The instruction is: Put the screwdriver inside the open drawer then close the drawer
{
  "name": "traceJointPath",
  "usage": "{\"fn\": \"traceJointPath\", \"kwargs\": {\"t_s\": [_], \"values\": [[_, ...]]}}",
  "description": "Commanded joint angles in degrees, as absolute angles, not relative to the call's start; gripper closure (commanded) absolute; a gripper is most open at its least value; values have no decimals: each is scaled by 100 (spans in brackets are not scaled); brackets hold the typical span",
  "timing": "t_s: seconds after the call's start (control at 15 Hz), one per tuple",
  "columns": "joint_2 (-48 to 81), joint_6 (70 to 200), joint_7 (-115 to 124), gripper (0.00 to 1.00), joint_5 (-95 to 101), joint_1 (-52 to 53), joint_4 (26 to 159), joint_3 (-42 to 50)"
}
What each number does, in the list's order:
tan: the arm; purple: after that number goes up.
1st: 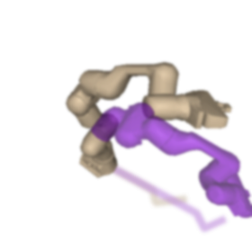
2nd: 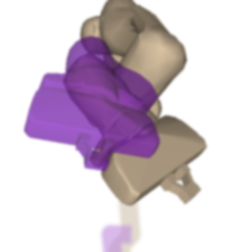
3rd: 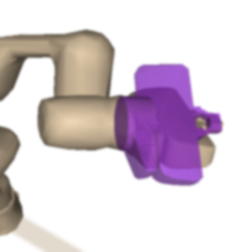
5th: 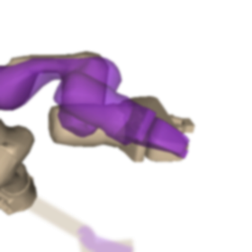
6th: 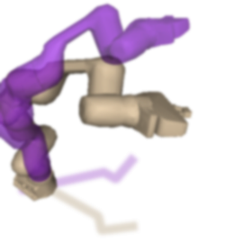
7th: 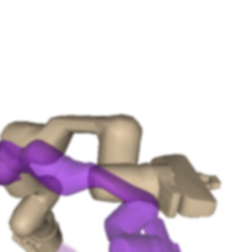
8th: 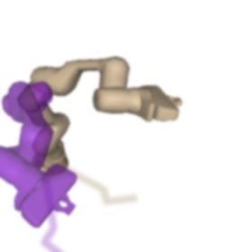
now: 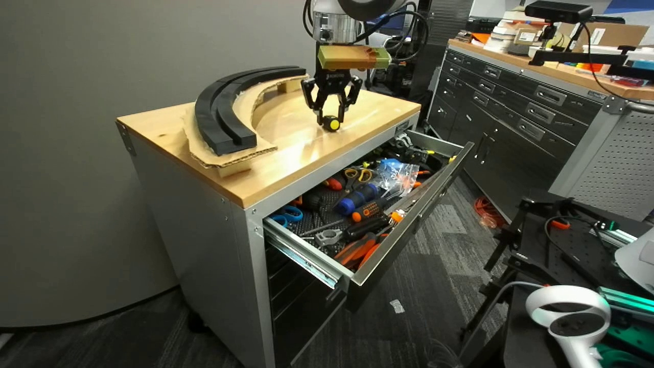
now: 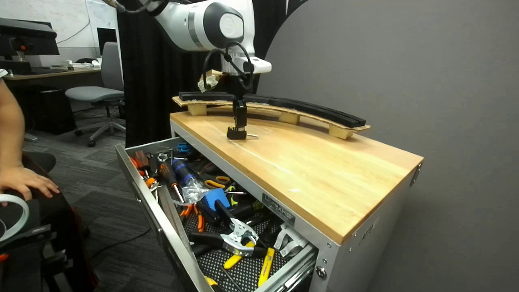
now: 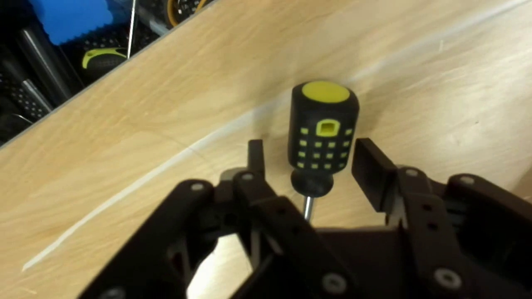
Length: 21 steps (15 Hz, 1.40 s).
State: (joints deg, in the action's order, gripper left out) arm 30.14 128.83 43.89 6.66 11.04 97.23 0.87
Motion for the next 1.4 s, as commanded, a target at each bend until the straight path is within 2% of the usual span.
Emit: {"fn": "traceJointPath", "kwargs": {"t_s": [0.0,0.13,0.33,0.67,0.87,0.93,1.0,1.07,1.13,1.33], "values": [[3148,12924,4622,73,677,1191,9680,253],[2905,12885,4077,88,177,923,9880,-38],[2381,12525,3175,86,-123,795,10372,-190],[1673,11000,2785,85,725,1056,10898,-21],[1425,10855,2762,85,1130,1042,11131,-76],[1404,10938,2761,76,1166,1019,11185,-93],[1382,11037,2812,41,1188,1001,11234,-99],[1402,11159,2804,40,1148,974,11272,-110],[1431,11207,2740,34,1093,951,11280,-123],[1447,11089,1678,9,774,727,11322,-184]]}}
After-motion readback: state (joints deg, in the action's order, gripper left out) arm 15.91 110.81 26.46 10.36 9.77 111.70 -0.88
